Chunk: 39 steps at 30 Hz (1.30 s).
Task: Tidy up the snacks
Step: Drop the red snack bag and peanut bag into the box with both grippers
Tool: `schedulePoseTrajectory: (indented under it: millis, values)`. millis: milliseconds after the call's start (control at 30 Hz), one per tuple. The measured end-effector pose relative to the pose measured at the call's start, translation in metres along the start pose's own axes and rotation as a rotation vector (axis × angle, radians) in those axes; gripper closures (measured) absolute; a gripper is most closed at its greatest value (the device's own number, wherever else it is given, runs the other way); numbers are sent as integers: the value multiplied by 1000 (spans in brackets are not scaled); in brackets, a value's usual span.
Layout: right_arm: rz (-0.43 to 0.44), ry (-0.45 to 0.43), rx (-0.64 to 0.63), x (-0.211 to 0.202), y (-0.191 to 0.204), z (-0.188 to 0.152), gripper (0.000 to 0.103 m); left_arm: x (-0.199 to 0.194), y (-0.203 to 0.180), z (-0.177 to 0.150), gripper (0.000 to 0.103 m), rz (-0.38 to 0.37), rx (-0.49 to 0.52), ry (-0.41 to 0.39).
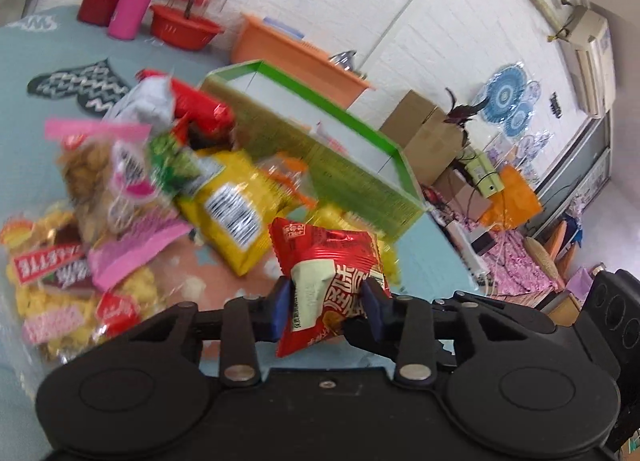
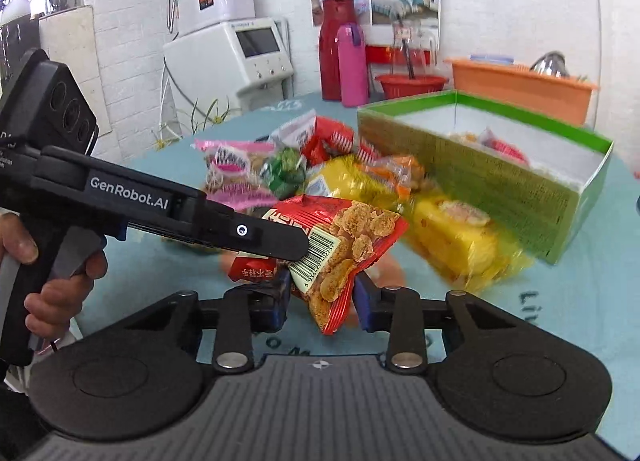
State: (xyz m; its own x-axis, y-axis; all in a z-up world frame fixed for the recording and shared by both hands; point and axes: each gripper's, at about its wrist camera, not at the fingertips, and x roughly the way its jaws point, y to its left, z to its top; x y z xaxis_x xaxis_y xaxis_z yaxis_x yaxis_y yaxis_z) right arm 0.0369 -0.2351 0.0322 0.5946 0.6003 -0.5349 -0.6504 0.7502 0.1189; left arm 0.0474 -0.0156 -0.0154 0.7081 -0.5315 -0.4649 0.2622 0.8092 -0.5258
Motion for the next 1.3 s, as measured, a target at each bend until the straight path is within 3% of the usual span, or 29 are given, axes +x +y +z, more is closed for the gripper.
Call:
schedulePoseTrajectory:
  millis: [233,400,667,967,1000,1067,1100,1133,1200,1300]
  values:
    - [-67,-127,-13,-15,-20,33,44,13,-31,45,45,-54,92,-78]
    - [-131,-192,14,-13,-45,52,44,43,-42,77,45,-88,117,-87]
    - [-218,-208,84,7,-91,65,44,108,-45,111,45,-98,141,-30]
    - [-242,-212,157,30,-133,64,45,158,-39,130,43,-86,152,11]
    - [-249,-213,158,34,-135,63,43,163,-38,130,43,-78,161,15]
    - [-274,-214,148,43,-139,60,35,172,-35,129,0,-49,174,29]
    - [-287,-213,131,47,-140,59,21,175,-34,128,0,-39,172,34]
    - [-302,-200,120,51,-141,58,0,176,-32,126,0,-31,168,37]
    - [-343,-189,105,56,-140,55,0,172,-30,121,0,-15,164,24]
    - [-328,-186,98,52,-137,53,0,163,-32,119,0,-6,189,9]
